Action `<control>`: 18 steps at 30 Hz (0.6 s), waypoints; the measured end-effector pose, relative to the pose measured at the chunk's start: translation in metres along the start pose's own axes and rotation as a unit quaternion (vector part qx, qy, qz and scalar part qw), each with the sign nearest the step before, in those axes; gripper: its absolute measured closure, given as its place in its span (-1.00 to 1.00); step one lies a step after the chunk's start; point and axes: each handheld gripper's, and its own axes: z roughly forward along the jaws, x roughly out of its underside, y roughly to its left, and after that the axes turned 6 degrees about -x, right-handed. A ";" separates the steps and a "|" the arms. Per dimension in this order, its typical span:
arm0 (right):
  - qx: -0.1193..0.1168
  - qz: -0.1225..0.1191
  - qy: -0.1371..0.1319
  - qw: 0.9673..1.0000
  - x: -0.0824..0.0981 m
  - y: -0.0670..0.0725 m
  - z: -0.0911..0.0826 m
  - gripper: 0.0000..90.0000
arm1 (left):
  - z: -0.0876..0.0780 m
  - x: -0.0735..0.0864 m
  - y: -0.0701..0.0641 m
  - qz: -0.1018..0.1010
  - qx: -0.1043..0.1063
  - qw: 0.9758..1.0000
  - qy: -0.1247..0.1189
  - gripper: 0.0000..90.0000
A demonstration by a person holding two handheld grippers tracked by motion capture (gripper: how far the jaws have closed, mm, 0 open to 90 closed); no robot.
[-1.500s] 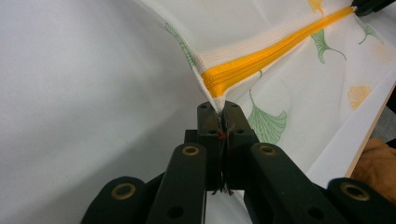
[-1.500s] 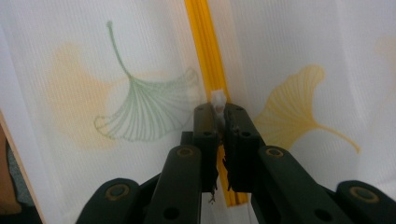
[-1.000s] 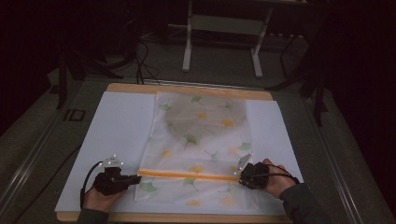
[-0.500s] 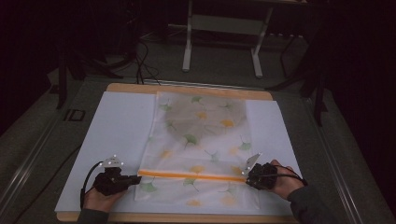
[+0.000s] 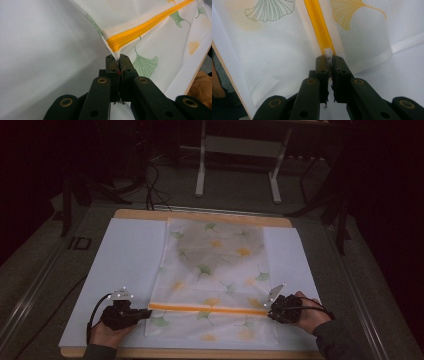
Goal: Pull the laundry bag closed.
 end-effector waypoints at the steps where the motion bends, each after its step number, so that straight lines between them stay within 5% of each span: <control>1: 0.000 0.000 0.000 1.000 0.000 0.000 0.000 0.87 | 0.001 0.000 -0.001 -0.001 0.001 1.000 0.002 0.96; 9: -0.006 0.014 -0.030 0.999 0.010 -0.001 0.004 0.84 | 0.002 0.002 -0.002 0.004 0.002 1.000 0.011 0.82; 18: -0.012 0.053 -0.082 0.995 0.020 -0.005 0.002 0.27 | -0.004 0.005 0.006 -0.018 -0.021 1.000 -0.015 0.51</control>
